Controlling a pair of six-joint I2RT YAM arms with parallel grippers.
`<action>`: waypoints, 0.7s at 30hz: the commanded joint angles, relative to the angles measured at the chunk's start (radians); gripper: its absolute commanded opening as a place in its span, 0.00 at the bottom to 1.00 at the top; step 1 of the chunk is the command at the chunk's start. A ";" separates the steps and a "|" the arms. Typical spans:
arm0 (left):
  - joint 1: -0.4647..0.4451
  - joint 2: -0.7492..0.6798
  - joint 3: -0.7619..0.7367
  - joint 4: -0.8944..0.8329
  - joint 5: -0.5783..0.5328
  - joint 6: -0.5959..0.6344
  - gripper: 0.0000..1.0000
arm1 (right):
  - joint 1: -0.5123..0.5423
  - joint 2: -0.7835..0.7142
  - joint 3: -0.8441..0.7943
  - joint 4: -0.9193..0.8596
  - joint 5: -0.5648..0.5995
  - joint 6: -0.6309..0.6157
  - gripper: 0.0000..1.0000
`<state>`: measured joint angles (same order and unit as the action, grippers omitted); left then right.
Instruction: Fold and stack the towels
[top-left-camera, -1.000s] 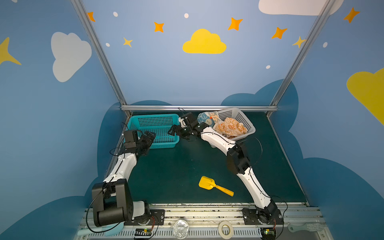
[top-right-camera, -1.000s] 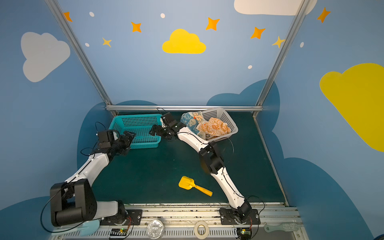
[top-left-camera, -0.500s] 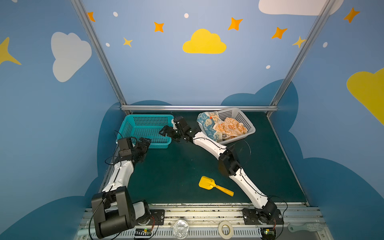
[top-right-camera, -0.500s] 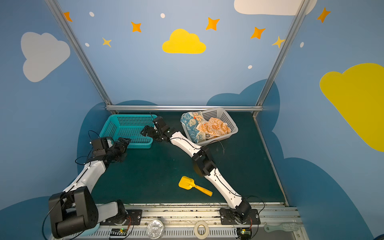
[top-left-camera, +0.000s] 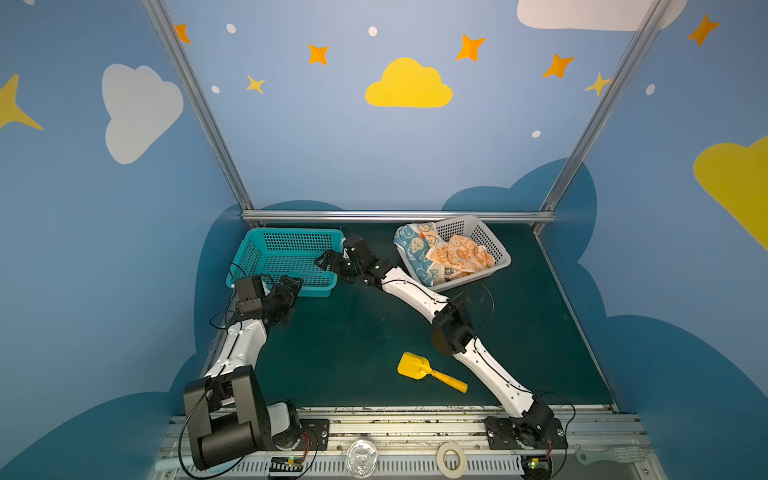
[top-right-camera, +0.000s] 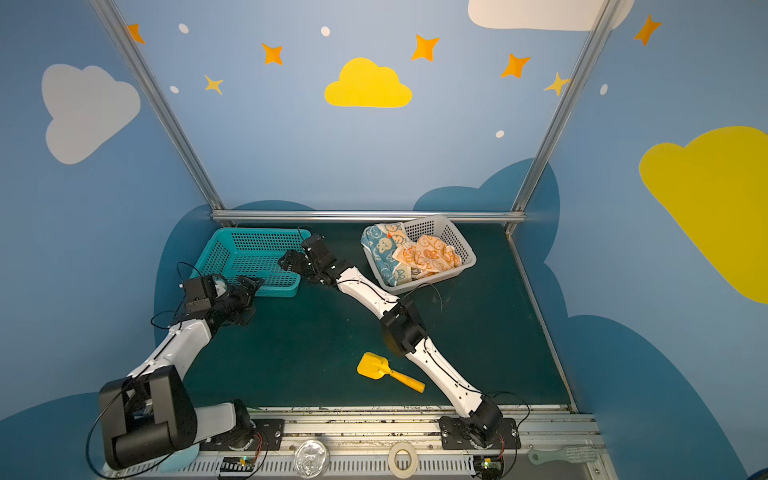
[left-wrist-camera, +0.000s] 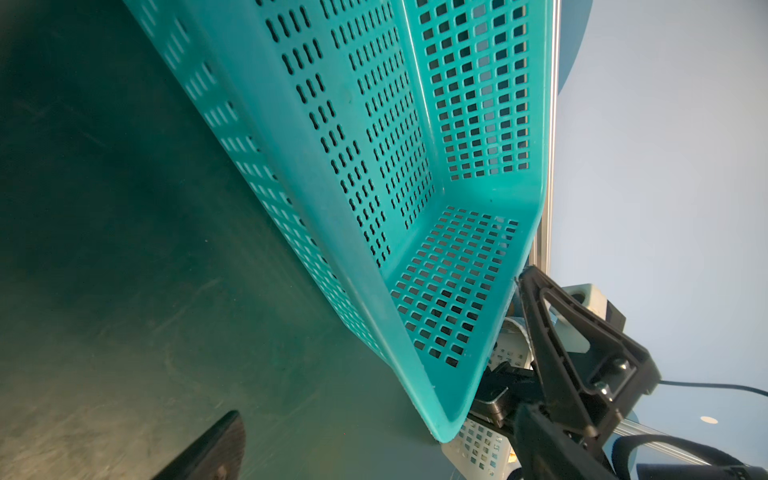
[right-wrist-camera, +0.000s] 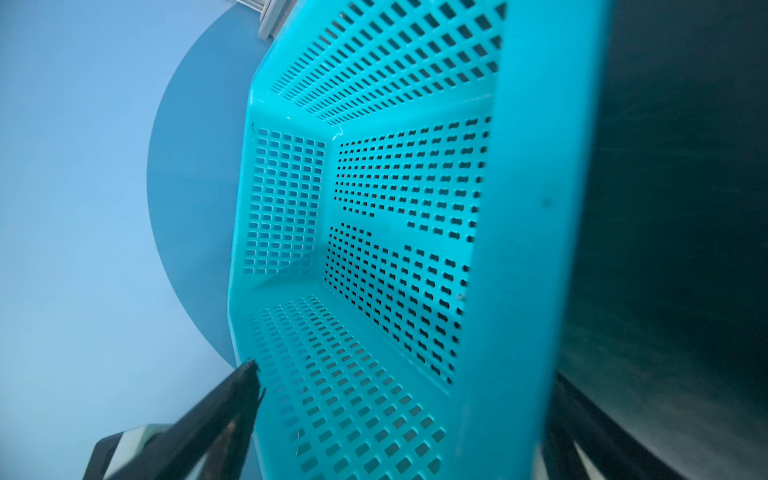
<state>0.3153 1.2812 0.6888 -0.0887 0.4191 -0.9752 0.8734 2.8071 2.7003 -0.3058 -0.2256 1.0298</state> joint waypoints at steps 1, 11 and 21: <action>0.003 -0.020 -0.015 -0.007 0.008 0.018 1.00 | -0.017 -0.013 0.033 -0.036 -0.015 -0.052 0.99; -0.038 -0.091 -0.003 -0.075 -0.012 0.037 1.00 | -0.053 -0.242 -0.173 -0.170 0.035 -0.160 0.99; -0.193 -0.141 -0.008 -0.105 -0.050 0.035 1.00 | -0.068 -0.525 -0.400 -0.292 0.112 -0.333 0.99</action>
<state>0.1558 1.1549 0.6804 -0.1608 0.3870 -0.9565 0.8089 2.3962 2.3493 -0.5205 -0.1719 0.7902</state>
